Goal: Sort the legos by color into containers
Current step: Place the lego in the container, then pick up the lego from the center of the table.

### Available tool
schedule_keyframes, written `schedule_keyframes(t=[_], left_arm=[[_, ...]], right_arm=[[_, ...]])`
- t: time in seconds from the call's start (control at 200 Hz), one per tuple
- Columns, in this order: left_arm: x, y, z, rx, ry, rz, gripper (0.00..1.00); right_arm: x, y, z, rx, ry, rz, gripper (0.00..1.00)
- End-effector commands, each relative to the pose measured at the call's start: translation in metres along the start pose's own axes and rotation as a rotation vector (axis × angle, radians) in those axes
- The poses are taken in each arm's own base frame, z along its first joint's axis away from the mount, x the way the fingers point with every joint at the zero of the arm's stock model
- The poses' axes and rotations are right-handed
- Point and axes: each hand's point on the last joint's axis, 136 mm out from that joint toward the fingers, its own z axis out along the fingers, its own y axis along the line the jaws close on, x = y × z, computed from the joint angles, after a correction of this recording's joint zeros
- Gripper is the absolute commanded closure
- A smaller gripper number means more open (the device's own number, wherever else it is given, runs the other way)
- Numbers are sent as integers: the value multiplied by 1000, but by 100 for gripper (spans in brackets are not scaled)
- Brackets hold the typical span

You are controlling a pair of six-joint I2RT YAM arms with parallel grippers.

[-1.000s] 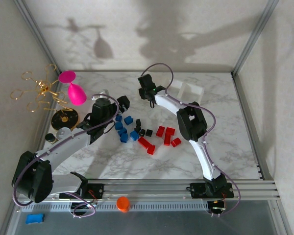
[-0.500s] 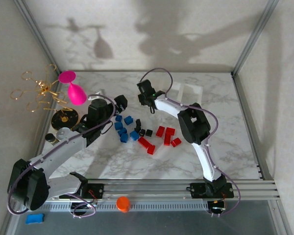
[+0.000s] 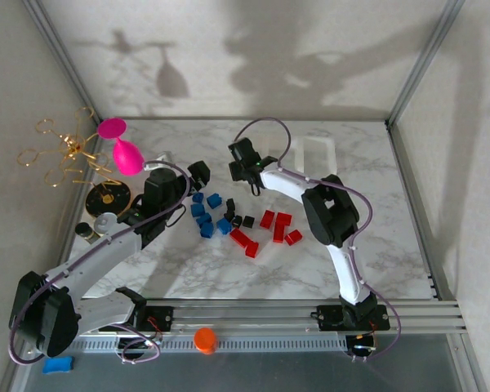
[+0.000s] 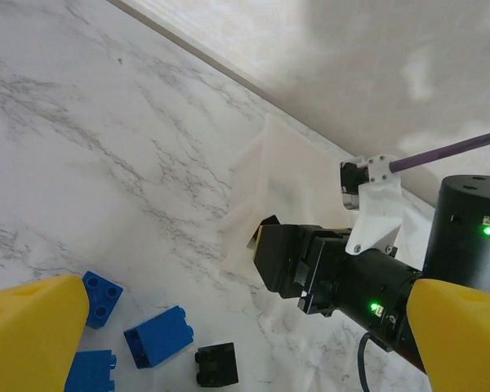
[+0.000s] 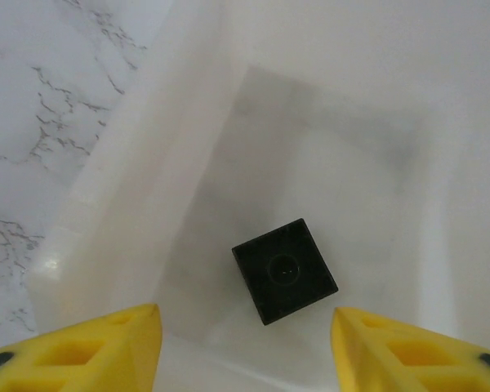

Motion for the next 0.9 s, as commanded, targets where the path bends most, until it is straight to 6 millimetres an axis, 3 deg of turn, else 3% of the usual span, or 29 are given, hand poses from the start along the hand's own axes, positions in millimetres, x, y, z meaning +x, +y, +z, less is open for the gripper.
schedule_keyframes(t=[0.0,0.235,0.426,0.496,0.516,0.681,0.896], left_arm=[[-8,2,-6,-6,-20,-14,0],[-5,1,-10,4,-3,-24,0],[7,7,-16,2,33,-43,0],[15,10,-18,-2,58,-51,0],[17,11,-19,-5,66,-53,1],[37,21,-29,-21,127,-68,0],[57,33,-38,-47,189,-86,0]], right_arm=[[-37,0,-28,-23,-89,29,40],[-55,1,-63,-74,-135,60,33],[-39,-3,-96,-129,-105,84,29],[-23,-6,-106,-144,-72,94,28],[-14,5,-112,-164,-59,80,28],[42,7,-131,-215,56,58,26],[120,25,-137,-269,240,-5,26]])
